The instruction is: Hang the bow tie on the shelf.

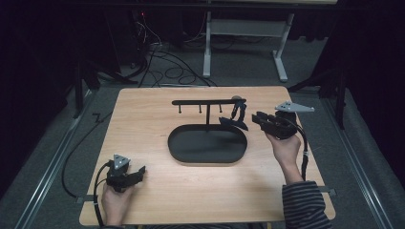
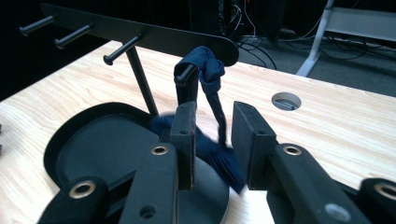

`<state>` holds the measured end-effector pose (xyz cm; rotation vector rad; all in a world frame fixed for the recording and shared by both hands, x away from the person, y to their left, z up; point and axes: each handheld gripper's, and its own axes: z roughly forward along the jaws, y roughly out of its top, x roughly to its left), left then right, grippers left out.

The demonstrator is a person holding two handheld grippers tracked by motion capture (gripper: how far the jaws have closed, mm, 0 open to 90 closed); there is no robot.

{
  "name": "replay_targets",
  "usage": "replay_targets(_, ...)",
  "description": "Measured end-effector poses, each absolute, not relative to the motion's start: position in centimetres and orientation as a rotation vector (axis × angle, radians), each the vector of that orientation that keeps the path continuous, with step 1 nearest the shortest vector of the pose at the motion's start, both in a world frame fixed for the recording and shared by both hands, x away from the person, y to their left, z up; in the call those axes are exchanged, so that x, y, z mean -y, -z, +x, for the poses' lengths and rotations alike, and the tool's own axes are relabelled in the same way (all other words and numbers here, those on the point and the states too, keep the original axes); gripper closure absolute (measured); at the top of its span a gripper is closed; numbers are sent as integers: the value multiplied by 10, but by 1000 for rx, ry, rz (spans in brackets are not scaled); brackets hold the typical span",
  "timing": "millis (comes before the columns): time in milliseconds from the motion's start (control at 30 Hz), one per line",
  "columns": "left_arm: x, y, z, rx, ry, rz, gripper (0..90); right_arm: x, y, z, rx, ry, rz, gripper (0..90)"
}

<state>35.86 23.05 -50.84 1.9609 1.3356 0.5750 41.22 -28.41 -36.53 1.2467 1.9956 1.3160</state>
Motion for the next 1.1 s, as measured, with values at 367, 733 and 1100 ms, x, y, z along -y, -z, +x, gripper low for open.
replay_targets(367,-230,508,359,-1336,-574,1960,297,298,363,395,-1953,-1351,1266,682)
replay_targets(733,-231,508,359,-1336,-574,1960,297,305,366,381,-1935,-1360,1277,651)
replay_targets(1100,-231,508,358,-1337,-574,1963,298,311,368,369,-1923,-1368,1270,638)
